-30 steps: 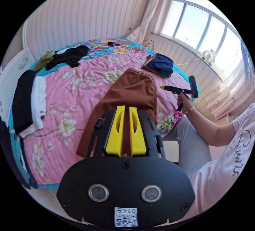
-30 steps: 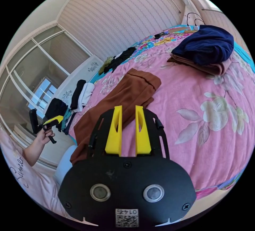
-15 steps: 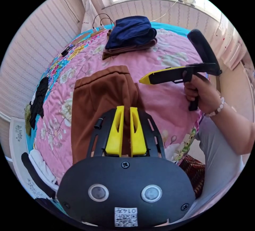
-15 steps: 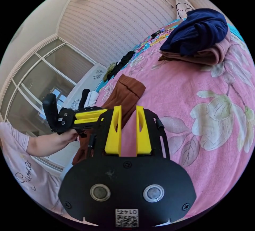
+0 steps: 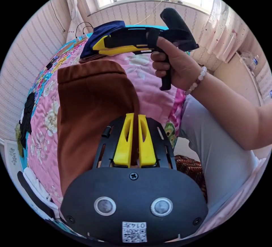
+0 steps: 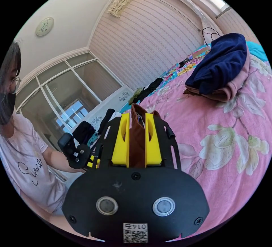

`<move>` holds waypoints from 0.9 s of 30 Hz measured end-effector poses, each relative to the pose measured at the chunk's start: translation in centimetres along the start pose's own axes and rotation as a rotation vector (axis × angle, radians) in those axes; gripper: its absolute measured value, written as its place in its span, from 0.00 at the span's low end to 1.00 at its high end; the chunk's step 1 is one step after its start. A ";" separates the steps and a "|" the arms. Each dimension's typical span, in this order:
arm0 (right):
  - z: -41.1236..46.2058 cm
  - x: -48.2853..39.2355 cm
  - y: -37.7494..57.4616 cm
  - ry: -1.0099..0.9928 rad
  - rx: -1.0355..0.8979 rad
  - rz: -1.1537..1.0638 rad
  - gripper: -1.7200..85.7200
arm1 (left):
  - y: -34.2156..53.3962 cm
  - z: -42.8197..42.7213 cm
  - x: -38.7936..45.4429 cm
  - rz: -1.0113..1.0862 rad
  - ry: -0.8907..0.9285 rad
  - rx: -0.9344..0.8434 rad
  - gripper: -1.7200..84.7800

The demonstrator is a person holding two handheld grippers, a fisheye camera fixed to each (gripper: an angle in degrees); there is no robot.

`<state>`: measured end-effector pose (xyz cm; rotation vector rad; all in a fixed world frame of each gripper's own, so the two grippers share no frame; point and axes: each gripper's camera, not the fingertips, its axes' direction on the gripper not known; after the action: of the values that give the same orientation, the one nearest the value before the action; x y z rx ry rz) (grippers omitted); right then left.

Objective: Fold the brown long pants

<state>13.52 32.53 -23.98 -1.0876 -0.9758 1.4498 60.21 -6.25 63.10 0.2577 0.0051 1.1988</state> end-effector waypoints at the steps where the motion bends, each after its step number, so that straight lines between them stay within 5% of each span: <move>1: 1.1 -0.6 -0.3 0.029 -0.066 -0.023 0.13 | -0.2 -1.5 -0.3 0.009 0.001 0.001 0.02; 7: 4.8 -1.9 -0.8 0.306 -0.338 -0.054 0.11 | 1.1 -9.4 -8.3 -0.163 -0.039 0.145 0.01; 11: 2.8 -2.6 -1.5 0.275 -0.479 -0.060 0.06 | 1.1 -9.1 -14.6 -0.259 -0.137 0.105 0.02; 16: -1.7 -4.2 -0.4 0.298 -0.603 -0.062 0.05 | -2.8 -6.2 -20.0 -0.223 -0.034 0.132 0.08; 21: -4.0 -5.2 1.9 0.360 -0.616 -0.023 0.05 | -6.2 0.0 -21.2 -0.170 0.155 -0.084 0.14; 27: -7.5 -7.8 1.8 0.448 -0.407 0.159 0.08 | -4.8 -7.7 -21.1 -0.187 0.192 0.063 0.02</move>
<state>20.80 24.76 -26.66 -1.7334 -0.8886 1.0752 55.84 -25.80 51.83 0.1920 0.2307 1.0344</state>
